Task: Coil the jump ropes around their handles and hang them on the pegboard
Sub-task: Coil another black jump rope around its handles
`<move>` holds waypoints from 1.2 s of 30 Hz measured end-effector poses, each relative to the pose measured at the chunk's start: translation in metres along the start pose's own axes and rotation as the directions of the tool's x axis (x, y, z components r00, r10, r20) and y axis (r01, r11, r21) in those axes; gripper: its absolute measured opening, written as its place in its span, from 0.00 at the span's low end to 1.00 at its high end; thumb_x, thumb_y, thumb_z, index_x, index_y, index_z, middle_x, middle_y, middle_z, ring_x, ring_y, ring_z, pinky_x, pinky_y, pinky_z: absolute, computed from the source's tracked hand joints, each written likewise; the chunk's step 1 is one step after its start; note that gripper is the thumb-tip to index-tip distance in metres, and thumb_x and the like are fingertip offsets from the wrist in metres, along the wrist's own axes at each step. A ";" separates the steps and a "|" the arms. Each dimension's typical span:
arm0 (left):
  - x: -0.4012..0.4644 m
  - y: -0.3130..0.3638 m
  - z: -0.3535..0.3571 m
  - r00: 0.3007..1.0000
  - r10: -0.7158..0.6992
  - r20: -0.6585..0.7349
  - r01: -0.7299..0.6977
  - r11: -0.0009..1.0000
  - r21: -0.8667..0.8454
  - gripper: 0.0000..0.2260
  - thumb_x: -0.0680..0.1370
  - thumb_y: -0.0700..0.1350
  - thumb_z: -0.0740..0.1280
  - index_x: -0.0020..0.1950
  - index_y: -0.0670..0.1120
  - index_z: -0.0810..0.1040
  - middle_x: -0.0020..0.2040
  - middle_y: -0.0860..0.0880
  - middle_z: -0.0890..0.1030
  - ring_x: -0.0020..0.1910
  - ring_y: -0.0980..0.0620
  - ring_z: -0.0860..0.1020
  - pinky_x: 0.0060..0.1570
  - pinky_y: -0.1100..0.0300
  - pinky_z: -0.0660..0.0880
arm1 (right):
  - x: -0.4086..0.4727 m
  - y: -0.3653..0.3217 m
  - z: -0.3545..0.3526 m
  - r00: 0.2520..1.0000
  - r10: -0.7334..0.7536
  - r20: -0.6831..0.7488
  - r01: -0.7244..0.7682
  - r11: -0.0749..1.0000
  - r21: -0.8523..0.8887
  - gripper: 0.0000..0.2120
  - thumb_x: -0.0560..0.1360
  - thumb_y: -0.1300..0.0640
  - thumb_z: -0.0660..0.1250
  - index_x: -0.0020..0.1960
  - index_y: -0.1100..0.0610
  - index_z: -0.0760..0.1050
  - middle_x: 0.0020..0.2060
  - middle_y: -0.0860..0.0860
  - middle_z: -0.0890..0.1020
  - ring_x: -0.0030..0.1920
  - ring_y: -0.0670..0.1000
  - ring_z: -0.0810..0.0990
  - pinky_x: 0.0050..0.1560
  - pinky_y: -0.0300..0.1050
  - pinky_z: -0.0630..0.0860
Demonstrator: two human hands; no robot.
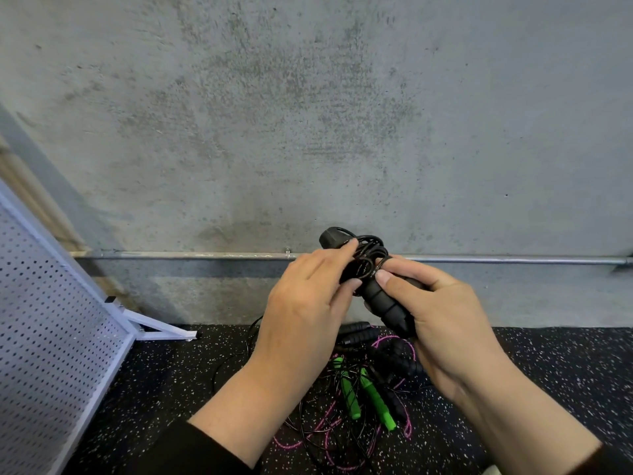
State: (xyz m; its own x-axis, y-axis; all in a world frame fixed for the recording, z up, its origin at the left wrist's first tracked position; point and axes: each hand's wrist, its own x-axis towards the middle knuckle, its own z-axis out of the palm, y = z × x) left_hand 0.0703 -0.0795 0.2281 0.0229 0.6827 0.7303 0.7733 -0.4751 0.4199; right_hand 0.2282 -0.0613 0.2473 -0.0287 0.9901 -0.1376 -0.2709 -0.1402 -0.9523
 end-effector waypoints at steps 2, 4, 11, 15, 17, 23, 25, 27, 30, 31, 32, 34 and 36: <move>0.001 0.001 0.001 1.000 -0.011 -0.006 0.011 1.000 -0.020 0.15 0.78 0.40 0.71 0.64 0.40 0.82 0.54 0.48 0.82 0.54 0.50 0.78 0.59 0.58 0.74 | -0.001 -0.002 0.001 1.000 -0.001 -0.005 0.001 1.000 -0.002 0.07 0.74 0.65 0.73 0.50 0.59 0.85 0.48 0.58 0.87 0.54 0.64 0.85 0.62 0.60 0.79; 0.001 0.002 0.001 1.000 0.009 -0.006 -0.009 1.000 -0.027 0.13 0.78 0.38 0.70 0.62 0.39 0.83 0.53 0.48 0.81 0.53 0.49 0.78 0.56 0.57 0.74 | -0.003 -0.004 0.002 1.000 0.008 0.002 -0.008 1.000 0.016 0.07 0.74 0.66 0.72 0.50 0.59 0.85 0.47 0.58 0.87 0.54 0.63 0.85 0.62 0.60 0.80; -0.001 0.002 0.004 1.000 -0.016 -0.018 0.016 1.000 -0.003 0.13 0.79 0.38 0.68 0.63 0.40 0.83 0.52 0.48 0.80 0.52 0.49 0.78 0.55 0.52 0.75 | -0.003 -0.007 0.002 0.994 0.074 0.080 -0.078 0.996 0.046 0.05 0.76 0.64 0.71 0.51 0.60 0.84 0.44 0.56 0.87 0.44 0.54 0.86 0.58 0.59 0.82; -0.002 0.002 0.007 1.000 0.002 0.006 -0.002 1.000 0.015 0.12 0.79 0.37 0.67 0.62 0.39 0.83 0.47 0.48 0.78 0.47 0.47 0.77 0.47 0.46 0.75 | -0.001 -0.007 -0.003 0.972 0.148 0.180 -0.166 0.982 0.087 0.10 0.75 0.58 0.71 0.53 0.62 0.83 0.47 0.59 0.86 0.44 0.52 0.83 0.51 0.53 0.83; -0.003 0.003 0.007 1.000 -0.015 0.011 0.015 1.000 -0.014 0.12 0.79 0.37 0.67 0.61 0.40 0.83 0.47 0.50 0.77 0.47 0.48 0.76 0.45 0.46 0.76 | 0.000 -0.007 -0.004 0.968 0.160 0.191 -0.179 0.980 0.090 0.08 0.76 0.59 0.70 0.53 0.62 0.83 0.49 0.60 0.85 0.47 0.53 0.83 0.46 0.49 0.83; -0.003 0.009 0.004 0.997 -0.072 -0.009 0.072 0.997 -0.029 0.11 0.80 0.38 0.67 0.61 0.41 0.83 0.46 0.51 0.74 0.43 0.48 0.76 0.42 0.46 0.76 | 0.000 -0.010 -0.006 0.967 0.178 0.185 -0.195 0.978 0.078 0.08 0.78 0.67 0.66 0.49 0.59 0.83 0.54 0.65 0.84 0.47 0.57 0.84 0.51 0.55 0.83; -0.003 0.011 0.004 0.995 -0.094 -0.022 0.093 0.995 -0.023 0.11 0.80 0.39 0.66 0.61 0.42 0.82 0.47 0.51 0.74 0.43 0.48 0.76 0.42 0.47 0.77 | -0.001 -0.011 -0.006 0.965 0.172 0.199 -0.190 0.979 0.075 0.09 0.78 0.68 0.66 0.48 0.58 0.83 0.52 0.64 0.85 0.44 0.56 0.83 0.48 0.54 0.84; -0.002 0.011 0.003 0.991 -0.125 -0.037 0.125 0.992 -0.018 0.11 0.80 0.40 0.66 0.61 0.42 0.82 0.47 0.50 0.75 0.43 0.48 0.76 0.42 0.47 0.77 | -0.003 -0.011 -0.004 0.960 0.178 0.214 -0.197 0.978 0.067 0.09 0.78 0.67 0.66 0.49 0.58 0.83 0.48 0.63 0.85 0.40 0.56 0.82 0.39 0.50 0.83; -0.003 0.012 0.004 0.994 -0.113 0.003 0.113 0.993 -0.023 0.11 0.80 0.39 0.66 0.61 0.43 0.82 0.47 0.52 0.73 0.42 0.48 0.76 0.41 0.47 0.76 | -0.001 -0.007 -0.006 0.965 0.174 0.198 -0.191 0.979 0.071 0.10 0.78 0.69 0.66 0.48 0.59 0.84 0.52 0.58 0.85 0.42 0.55 0.84 0.38 0.49 0.83; -0.004 0.013 0.004 0.995 -0.100 0.014 0.100 0.995 -0.023 0.10 0.80 0.39 0.66 0.60 0.43 0.82 0.46 0.52 0.73 0.41 0.48 0.75 0.40 0.47 0.76 | 0.001 -0.006 -0.007 0.970 0.148 0.190 -0.163 0.985 0.061 0.11 0.77 0.69 0.66 0.47 0.58 0.85 0.57 0.55 0.84 0.47 0.55 0.85 0.41 0.49 0.83; -0.004 0.014 0.003 0.996 -0.089 0.014 0.090 0.996 -0.021 0.10 0.80 0.39 0.66 0.59 0.43 0.82 0.46 0.52 0.73 0.40 0.49 0.75 0.39 0.48 0.76 | 0.002 -0.006 -0.007 0.976 0.115 0.185 -0.126 0.991 0.049 0.12 0.77 0.70 0.66 0.45 0.58 0.86 0.60 0.52 0.83 0.52 0.54 0.84 0.45 0.49 0.82; -0.002 0.016 0.000 0.998 -0.067 -0.003 0.067 0.998 -0.002 0.09 0.80 0.38 0.66 0.57 0.42 0.82 0.44 0.51 0.73 0.39 0.49 0.74 0.36 0.49 0.75 | 0.004 -0.007 -0.007 0.982 0.068 0.175 -0.077 0.996 0.046 0.13 0.76 0.70 0.66 0.44 0.58 0.87 0.62 0.46 0.82 0.59 0.51 0.83 0.55 0.52 0.80; 0.001 0.019 -0.002 0.999 -0.029 -0.015 0.029 0.999 0.019 0.08 0.80 0.36 0.65 0.55 0.40 0.83 0.43 0.49 0.74 0.39 0.48 0.74 0.36 0.49 0.75 | 0.004 -0.007 -0.005 0.985 0.056 0.164 -0.067 0.996 0.063 0.13 0.76 0.70 0.67 0.46 0.57 0.87 0.62 0.44 0.82 0.61 0.48 0.82 0.60 0.51 0.79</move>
State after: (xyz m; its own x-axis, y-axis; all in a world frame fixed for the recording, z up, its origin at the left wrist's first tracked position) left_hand 0.0836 -0.0893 0.2378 -0.0093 0.6875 0.7261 0.7856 -0.4442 0.4307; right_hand 0.2344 -0.0568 0.2519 -0.2011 0.9689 -0.1443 -0.3282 -0.2055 -0.9220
